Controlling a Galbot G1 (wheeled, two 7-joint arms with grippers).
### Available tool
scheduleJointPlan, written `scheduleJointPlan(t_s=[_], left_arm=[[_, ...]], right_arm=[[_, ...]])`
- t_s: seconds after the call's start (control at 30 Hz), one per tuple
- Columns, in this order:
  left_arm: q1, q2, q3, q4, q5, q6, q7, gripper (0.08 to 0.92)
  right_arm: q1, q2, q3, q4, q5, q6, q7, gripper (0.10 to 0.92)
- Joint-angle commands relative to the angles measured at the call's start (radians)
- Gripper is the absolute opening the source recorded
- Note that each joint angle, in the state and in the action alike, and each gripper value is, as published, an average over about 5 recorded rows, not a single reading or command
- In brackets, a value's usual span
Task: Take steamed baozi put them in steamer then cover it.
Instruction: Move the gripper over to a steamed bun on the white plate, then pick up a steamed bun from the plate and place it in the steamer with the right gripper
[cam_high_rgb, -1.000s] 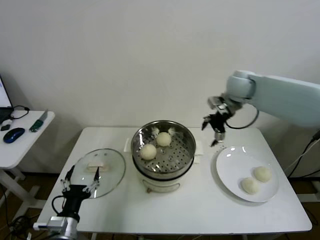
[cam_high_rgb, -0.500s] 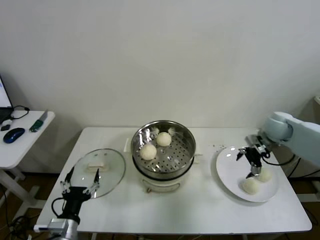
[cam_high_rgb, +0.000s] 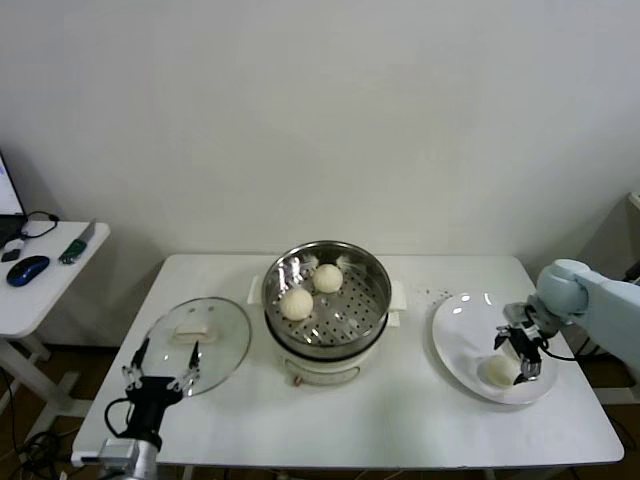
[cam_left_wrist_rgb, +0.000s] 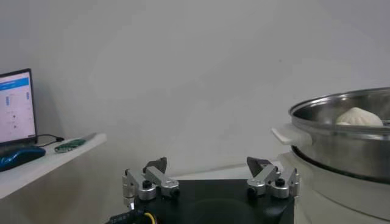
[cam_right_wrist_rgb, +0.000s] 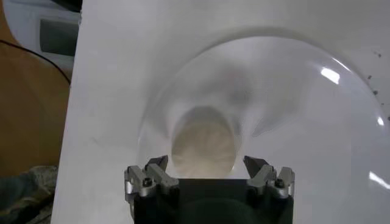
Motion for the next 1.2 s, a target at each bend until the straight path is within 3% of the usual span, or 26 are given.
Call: scheduleJointPlan(t_s=[0.03, 0.27, 0.5, 0.67, 0.9, 1.2], left_arm=[[-0.003, 0.006, -0.001, 0.002, 0.001, 0.004, 0.000, 0.823], [-0.009, 0.008, 0.002, 0.004, 0.000, 0.007, 0.000, 0.823], [-0.010, 0.013, 0.001, 0.009, -0.001, 0.006, 0.000, 0.823], [-0.008, 0.018, 0.001, 0.010, -0.002, 0.004, 0.000, 0.823], [-0.008, 0.020, 0.005, 0.008, -0.002, 0.005, 0.000, 0.823], [-0.006, 0.019, 0.011, 0.011, -0.002, 0.003, 0.002, 0.823]], right_arm=[[-0.066, 0.034, 0.042, -0.037, -0.042, 0.005, 0.002, 0.823], [-0.048, 0.051, 0.023, -0.050, -0.043, 0.010, -0.012, 0.817], [-0.032, 0.053, 0.009, -0.053, -0.039, 0.016, -0.023, 0.690], [0.010, 0.051, -0.009, -0.048, -0.024, 0.041, -0.029, 0.652], [0.349, 0.115, -0.226, -0.028, 0.044, 0.184, -0.077, 0.646], [0.787, 0.386, -0.443, -0.058, 0.134, 0.431, -0.120, 0.654]])
